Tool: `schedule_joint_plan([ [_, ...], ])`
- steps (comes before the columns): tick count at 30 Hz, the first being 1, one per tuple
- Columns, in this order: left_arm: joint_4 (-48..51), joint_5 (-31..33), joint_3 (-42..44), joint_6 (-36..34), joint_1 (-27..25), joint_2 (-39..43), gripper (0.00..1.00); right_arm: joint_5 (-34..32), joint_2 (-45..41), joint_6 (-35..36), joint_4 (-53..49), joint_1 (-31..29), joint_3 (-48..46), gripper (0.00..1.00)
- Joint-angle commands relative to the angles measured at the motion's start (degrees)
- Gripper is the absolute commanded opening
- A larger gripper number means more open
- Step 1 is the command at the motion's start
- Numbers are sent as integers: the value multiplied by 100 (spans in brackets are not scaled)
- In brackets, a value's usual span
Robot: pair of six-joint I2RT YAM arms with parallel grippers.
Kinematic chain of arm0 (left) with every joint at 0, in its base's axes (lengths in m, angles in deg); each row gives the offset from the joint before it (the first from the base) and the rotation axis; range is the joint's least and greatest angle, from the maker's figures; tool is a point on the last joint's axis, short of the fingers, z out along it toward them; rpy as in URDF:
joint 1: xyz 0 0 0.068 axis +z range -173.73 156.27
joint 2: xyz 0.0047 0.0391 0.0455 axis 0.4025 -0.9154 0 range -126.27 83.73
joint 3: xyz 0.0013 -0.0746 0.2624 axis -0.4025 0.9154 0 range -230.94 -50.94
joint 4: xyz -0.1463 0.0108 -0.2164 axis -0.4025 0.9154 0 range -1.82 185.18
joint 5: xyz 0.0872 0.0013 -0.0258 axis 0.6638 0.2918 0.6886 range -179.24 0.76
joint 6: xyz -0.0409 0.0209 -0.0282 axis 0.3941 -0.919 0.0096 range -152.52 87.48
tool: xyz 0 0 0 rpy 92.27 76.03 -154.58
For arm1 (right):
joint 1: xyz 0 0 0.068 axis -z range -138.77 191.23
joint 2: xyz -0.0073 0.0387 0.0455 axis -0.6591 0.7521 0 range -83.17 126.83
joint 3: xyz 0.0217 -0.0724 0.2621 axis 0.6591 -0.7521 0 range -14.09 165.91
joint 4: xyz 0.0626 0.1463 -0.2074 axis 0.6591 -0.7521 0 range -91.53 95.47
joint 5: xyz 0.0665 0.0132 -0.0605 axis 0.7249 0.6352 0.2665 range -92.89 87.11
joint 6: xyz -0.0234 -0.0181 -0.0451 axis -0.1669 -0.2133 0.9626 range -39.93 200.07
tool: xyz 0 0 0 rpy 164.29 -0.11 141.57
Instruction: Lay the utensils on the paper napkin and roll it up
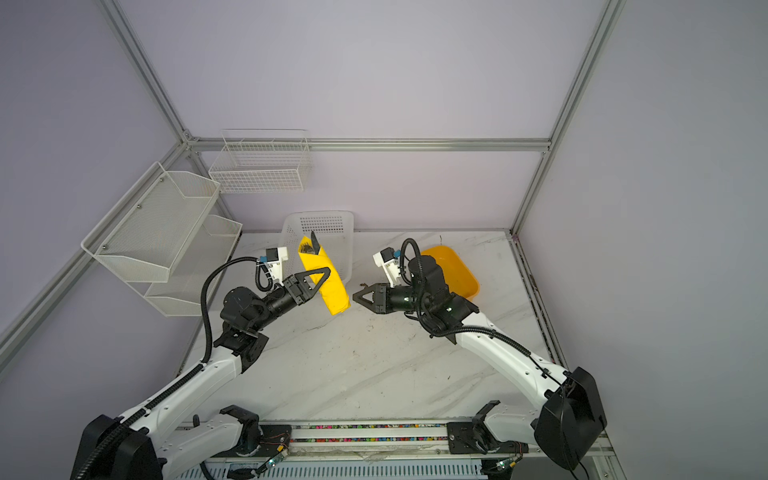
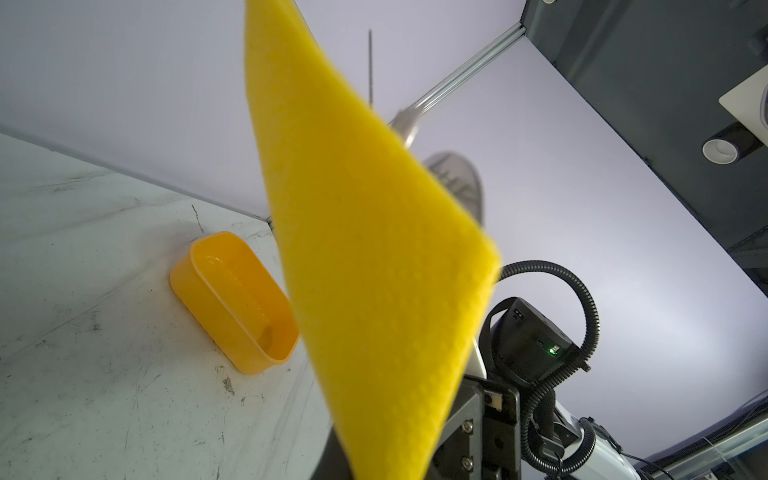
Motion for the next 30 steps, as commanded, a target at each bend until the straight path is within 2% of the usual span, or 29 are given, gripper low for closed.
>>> schedule_joint_plan([
  [1,-417,-5,20,11,40,163,4,195,-33,-284,562,-26,114,23],
  [4,-436,4,11,16,37,163,4,409,117,-511,949,-30,98,23],
  [12,-490,4,29,55,37,180,4,394,472,-481,875,-26,176,21],
  [23,-515,-14,29,63,37,190,4,-107,527,-85,-18,-26,-14,16],
  [30,-546,-24,37,72,37,163,4,-372,225,-28,-89,-26,107,14],
])
